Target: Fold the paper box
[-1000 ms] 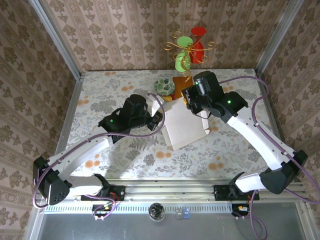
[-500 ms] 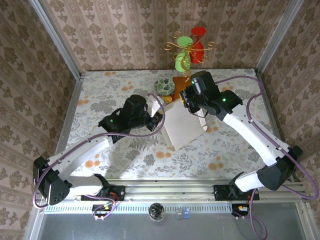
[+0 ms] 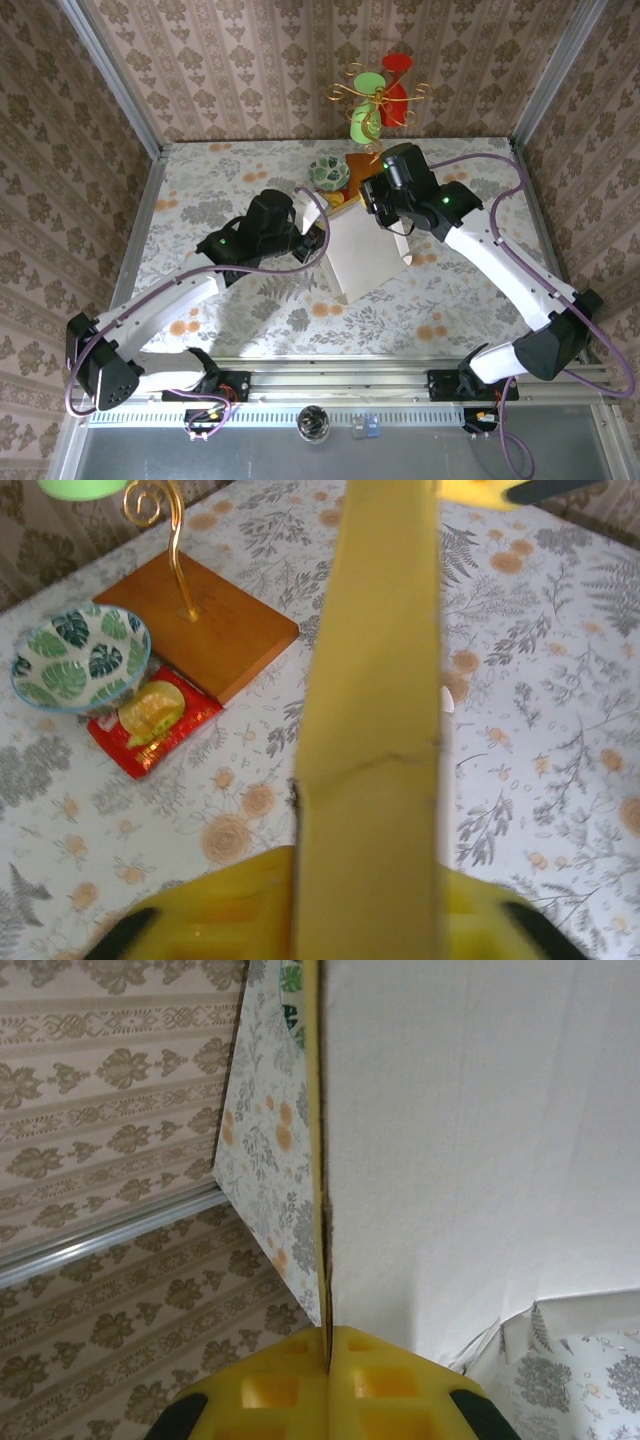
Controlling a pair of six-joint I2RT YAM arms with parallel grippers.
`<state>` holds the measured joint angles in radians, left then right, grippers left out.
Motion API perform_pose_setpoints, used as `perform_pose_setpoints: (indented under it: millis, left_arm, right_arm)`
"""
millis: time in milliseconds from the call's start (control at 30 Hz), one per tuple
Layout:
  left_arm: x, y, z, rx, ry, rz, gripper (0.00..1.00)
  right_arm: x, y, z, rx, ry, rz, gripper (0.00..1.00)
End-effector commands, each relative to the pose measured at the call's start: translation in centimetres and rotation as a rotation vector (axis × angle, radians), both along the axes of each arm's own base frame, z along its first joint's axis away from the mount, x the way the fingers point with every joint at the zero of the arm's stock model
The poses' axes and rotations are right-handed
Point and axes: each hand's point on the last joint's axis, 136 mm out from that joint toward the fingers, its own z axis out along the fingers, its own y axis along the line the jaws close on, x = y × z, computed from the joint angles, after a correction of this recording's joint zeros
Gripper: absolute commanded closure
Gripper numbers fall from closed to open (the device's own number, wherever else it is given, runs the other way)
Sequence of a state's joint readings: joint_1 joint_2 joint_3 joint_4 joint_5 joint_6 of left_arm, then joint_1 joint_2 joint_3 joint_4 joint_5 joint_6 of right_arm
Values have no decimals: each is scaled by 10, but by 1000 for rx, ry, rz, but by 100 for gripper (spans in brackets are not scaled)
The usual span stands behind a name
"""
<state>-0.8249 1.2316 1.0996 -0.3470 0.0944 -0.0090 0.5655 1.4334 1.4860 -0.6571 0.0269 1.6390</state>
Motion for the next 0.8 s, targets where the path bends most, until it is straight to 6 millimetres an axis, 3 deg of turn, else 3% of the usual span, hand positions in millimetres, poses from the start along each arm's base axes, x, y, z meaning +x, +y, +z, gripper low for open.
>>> perform_pose_setpoints:
  millis: [0,133,267,367,500,633,767]
  left_arm:
    - [-5,5,25,-75,-24,0,59]
    - [-6,25,33,-174,29,47,44]
    - [-7,43,40,-248,98,90,44]
    - [-11,46,42,-256,149,93,45]
    - [-22,35,47,-294,222,34,41]
    - [-28,29,24,-210,250,28,34]
    - [-8,42,-1,-102,237,128,37]
  right_arm:
    - [7,-7,-4,26,-19,-60,100]
    - [11,-7,-7,80,-37,-100,100]
    - [14,-8,-8,88,-39,-115,100]
    - [16,-7,-11,93,-33,-120,100]
    - [18,-7,-16,99,-22,-132,100]
    - [19,-5,-16,105,-18,-130,100]
    - [16,-5,-18,100,-10,-118,100]
